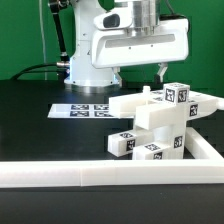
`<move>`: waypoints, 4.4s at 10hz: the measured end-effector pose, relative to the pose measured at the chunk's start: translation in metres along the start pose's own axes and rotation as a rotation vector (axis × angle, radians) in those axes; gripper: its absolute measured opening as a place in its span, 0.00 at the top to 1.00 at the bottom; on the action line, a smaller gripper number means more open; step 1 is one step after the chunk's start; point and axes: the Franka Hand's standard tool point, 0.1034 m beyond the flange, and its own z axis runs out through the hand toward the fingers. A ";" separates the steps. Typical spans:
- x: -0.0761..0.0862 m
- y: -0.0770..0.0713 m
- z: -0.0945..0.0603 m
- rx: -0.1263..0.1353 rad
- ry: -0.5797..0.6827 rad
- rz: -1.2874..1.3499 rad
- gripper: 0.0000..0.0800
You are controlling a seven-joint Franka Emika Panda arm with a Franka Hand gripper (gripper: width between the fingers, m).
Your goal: Assemble chair
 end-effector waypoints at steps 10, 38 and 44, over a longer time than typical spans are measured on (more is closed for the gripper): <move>-0.003 0.007 0.043 -0.071 -0.007 -0.164 0.19; -0.007 0.017 0.044 -0.073 -0.024 -0.079 0.64; 0.002 0.005 -0.002 -0.051 0.005 -0.053 0.64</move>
Offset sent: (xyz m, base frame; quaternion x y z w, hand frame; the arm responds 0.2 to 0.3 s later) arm 0.0111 0.0115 -0.0242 0.0248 0.0362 -0.1087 0.9931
